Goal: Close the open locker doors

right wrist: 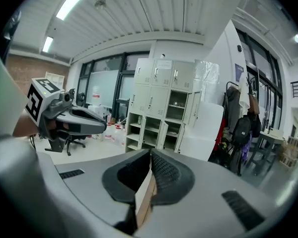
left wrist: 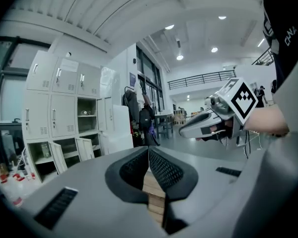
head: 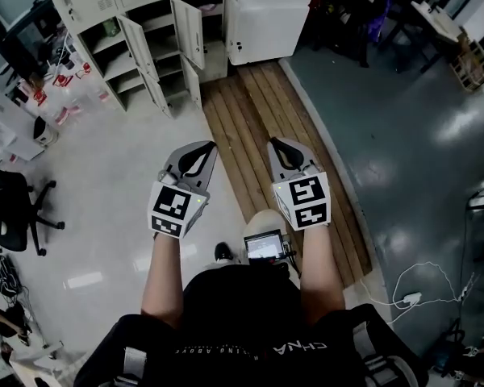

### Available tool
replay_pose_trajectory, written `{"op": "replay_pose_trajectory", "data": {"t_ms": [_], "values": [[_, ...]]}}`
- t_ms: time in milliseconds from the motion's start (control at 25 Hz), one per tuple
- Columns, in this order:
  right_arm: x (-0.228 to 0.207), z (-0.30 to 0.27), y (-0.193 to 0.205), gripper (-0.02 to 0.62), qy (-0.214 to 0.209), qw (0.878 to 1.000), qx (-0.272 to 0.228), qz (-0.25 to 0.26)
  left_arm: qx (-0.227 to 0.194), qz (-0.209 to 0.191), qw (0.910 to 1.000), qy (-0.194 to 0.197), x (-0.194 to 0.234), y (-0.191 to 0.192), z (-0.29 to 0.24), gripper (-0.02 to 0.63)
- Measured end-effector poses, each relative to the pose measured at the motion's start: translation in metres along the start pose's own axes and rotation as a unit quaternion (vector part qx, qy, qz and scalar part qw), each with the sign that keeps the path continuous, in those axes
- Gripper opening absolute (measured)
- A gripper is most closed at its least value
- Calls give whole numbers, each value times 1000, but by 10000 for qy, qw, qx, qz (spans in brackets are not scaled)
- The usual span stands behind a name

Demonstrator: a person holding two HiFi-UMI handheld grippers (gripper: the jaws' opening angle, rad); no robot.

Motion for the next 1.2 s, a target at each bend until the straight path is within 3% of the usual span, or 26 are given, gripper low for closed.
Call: {"op": "replay_pose_trajectory", "data": {"t_ms": [240,400,640,880,1200], "values": [[-43,-62,3,34,-132,9999,-51,-61,-18,17,9998,-193,40,-9,-58,20],[-94,-104,-4,34,-242,9995,-198,-57,-6,-114,9994,-333,61,-32,-115,20],[-197,-139,-32,34,-347,9987,-375,-92,29,-259,9978,-604,74,-99,-197,20],[-295,-155,-77,34,-254,9984,-442,-242,328,-889,9916,-877,73,-182,-250,20],[-332,-195,-95,34,-564,9967,-549,-171,167,-421,9931,-1084,110,-207,-286,20]]}}
Point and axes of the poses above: the fingertips, and each gripper's own axes: z backward along the fingers, x to its left, y out of its underside, the point moved 9 cm from there along z, backward along the fingers, and after that the axes turned 8 degrees about z, right-handed, at the moved point
